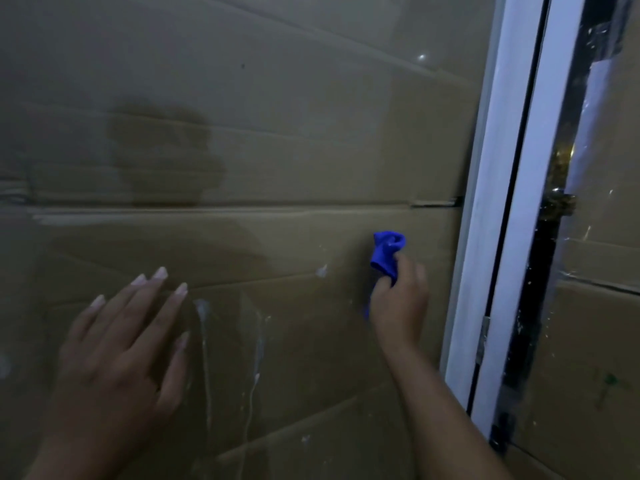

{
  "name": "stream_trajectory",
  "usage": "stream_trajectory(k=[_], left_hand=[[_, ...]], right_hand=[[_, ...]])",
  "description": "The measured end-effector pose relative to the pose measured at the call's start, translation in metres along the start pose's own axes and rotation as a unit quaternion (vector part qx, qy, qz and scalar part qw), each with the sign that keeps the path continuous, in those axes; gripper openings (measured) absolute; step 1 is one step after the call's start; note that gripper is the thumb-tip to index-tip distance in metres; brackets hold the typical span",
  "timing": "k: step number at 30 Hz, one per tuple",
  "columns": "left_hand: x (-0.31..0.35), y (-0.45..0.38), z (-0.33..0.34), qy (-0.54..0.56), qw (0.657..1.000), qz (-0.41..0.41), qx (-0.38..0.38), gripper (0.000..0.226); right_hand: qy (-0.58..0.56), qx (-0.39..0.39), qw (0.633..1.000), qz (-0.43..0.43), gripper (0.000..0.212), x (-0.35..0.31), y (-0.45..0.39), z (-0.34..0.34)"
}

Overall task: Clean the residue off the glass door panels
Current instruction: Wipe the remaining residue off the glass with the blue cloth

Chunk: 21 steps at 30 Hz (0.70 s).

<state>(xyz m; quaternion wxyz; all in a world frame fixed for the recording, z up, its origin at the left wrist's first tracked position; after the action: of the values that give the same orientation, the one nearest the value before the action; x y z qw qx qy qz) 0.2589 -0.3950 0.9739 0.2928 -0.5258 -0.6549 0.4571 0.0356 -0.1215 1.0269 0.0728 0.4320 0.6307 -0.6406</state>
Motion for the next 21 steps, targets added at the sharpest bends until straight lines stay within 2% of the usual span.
stream_trajectory(k=[2,5,7,10,12,14,16,19,21], left_hand=[[0.017,-0.005,-0.012,0.009,0.999,0.02,0.037,0.066],[0.048,-0.011,-0.039,0.037,0.995,0.024,0.092,0.049],[0.064,-0.014,-0.055,0.047,0.992,0.019,0.115,0.043],[0.069,-0.014,-0.069,0.05,0.992,0.005,0.113,0.04],[0.066,-0.011,-0.075,0.048,0.993,-0.001,0.112,0.04],[0.061,-0.007,-0.079,0.037,0.993,0.001,0.113,0.041],[0.054,-0.003,-0.083,0.028,0.993,0.002,0.116,0.041],[0.044,0.002,-0.089,0.018,0.992,-0.002,0.125,0.041],[0.04,0.004,-0.09,0.014,0.992,-0.004,0.126,0.041]], right_hand=[[-0.023,-0.024,0.997,-0.073,0.04,-0.033,0.034,0.01],[-0.059,-0.104,0.978,-0.173,0.039,-0.068,0.064,0.015],[-0.079,-0.116,0.977,-0.158,0.038,-0.064,0.053,0.007],[-0.09,-0.031,0.994,-0.062,0.036,-0.037,0.013,-0.019],[-0.063,0.023,0.997,-0.028,0.028,-0.022,-0.012,-0.03],[-0.038,0.012,0.999,-0.012,0.026,-0.015,-0.028,-0.025],[-0.012,-0.011,1.0,-0.009,0.028,-0.015,-0.027,-0.014],[-0.012,0.001,1.0,-0.022,0.036,-0.037,0.006,0.001],[-0.038,0.0,0.996,-0.078,0.041,-0.064,0.045,0.01]])
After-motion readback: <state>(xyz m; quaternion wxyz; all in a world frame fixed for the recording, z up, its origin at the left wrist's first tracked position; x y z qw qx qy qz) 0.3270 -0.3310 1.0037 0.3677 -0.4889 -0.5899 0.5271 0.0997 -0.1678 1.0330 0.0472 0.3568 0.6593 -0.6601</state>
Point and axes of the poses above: each hand's wrist, its own y-axis away from the middle knuckle, its own z-axis out of the palm, x = y × z, the point moved 5 cm from there along -y, towards the middle knuckle, and after that the axes turned 5 degrees about y, right-handed, at the moved point
